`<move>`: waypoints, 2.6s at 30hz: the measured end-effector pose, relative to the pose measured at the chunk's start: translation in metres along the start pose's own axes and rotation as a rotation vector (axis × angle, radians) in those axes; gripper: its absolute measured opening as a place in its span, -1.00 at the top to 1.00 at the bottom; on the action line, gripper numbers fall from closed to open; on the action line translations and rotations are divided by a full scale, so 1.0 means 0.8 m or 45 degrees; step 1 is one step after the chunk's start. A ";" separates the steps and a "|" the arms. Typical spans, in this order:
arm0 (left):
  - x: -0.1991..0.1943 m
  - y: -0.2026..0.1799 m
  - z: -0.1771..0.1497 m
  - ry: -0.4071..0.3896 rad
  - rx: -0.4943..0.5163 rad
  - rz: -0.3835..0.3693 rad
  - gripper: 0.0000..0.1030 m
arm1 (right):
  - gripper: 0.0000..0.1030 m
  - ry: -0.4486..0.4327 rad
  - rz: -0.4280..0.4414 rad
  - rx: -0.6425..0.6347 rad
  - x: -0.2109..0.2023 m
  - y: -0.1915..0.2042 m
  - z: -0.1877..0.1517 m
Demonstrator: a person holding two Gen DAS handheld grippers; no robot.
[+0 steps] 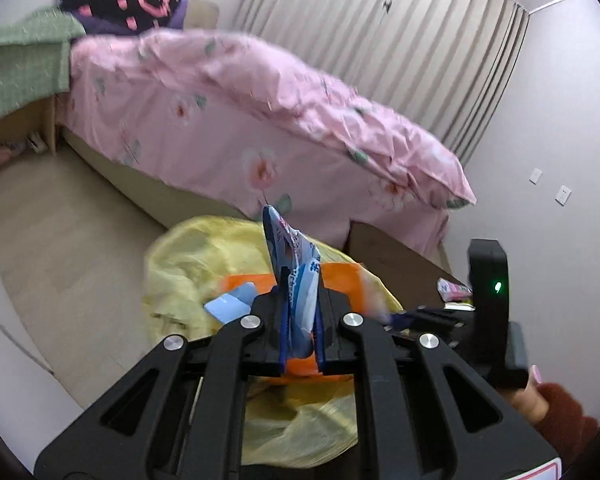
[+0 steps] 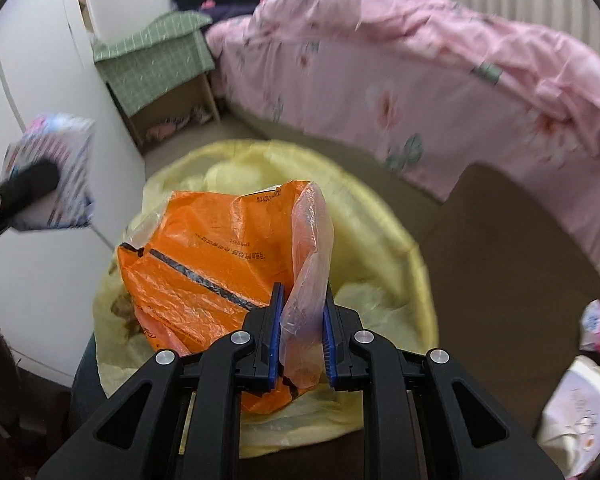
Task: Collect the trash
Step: 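Carry both items over the yellow bag and open both tools to drop them, then reach both tools back toward the snack wrappers on the table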
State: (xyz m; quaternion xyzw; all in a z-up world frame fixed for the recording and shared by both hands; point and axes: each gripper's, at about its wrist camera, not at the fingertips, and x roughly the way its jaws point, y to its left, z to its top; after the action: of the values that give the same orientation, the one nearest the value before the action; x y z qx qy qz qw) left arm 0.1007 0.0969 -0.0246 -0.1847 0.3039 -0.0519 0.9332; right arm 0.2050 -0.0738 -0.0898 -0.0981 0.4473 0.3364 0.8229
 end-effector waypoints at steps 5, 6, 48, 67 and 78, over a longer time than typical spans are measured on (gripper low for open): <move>0.099 0.016 -0.028 0.311 -0.030 0.068 0.83 | 0.63 0.029 -0.005 0.006 0.015 -0.003 0.000; 0.107 0.019 -0.035 0.337 -0.015 0.100 0.82 | 0.54 0.029 0.003 0.012 0.014 -0.005 -0.001; 0.177 -0.266 -0.041 0.295 0.610 -0.461 -0.39 | -0.18 -0.450 -0.507 0.463 -0.286 -0.149 -0.286; 0.402 -0.382 -0.062 0.605 0.913 -0.228 0.18 | -0.18 -0.450 -0.601 0.580 -0.282 -0.185 -0.322; 0.298 -0.309 -0.087 0.605 0.848 -0.276 0.85 | -0.18 -0.420 -0.549 0.511 -0.267 -0.158 -0.311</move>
State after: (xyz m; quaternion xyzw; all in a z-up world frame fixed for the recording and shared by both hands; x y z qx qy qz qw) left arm 0.2566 -0.2036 -0.1142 0.1131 0.4559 -0.2863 0.8351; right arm 0.0395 -0.3838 -0.0809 0.0292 0.3345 0.0712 0.9393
